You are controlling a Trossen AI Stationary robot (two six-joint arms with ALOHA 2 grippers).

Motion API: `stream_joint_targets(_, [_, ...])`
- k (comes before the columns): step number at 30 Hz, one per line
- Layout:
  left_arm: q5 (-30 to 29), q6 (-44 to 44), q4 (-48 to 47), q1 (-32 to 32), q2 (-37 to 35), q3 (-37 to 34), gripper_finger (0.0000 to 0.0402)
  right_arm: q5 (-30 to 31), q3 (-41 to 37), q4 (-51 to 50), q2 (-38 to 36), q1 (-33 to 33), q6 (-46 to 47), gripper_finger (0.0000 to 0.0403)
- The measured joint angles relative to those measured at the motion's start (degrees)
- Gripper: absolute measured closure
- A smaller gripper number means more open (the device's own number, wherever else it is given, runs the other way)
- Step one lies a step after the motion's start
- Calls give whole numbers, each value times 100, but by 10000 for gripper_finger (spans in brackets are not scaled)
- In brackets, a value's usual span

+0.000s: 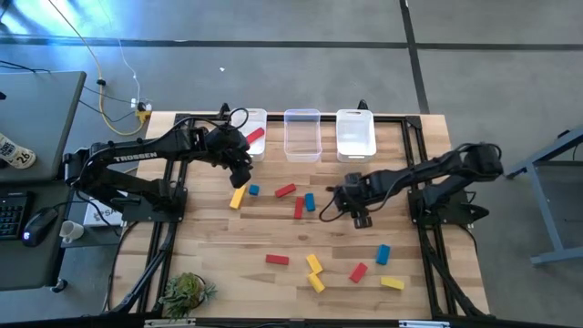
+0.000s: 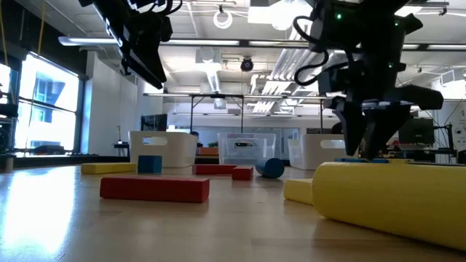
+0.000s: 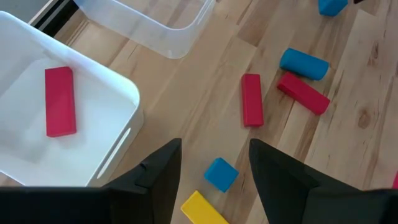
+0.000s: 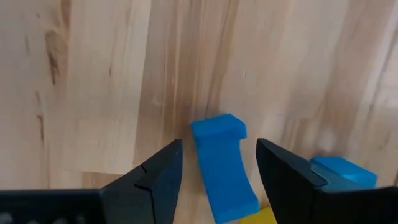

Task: Sort & place blocks by color
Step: Put the blue block into the right white bin

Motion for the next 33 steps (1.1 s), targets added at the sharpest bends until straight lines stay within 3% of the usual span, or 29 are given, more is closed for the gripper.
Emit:
stream_joint_targets(17, [-20, 0, 2, 0, 0, -2, 227, 40, 20, 287, 716, 0, 4, 213])
stream_joint_targets(26, [-20, 0, 3, 0, 0, -2, 227, 4, 31, 298, 718, 0, 320, 291])
stream_joint_targets(33, [-20, -1, 2, 0, 0, -2, 227, 33, 311, 92, 736, -4, 561, 291])
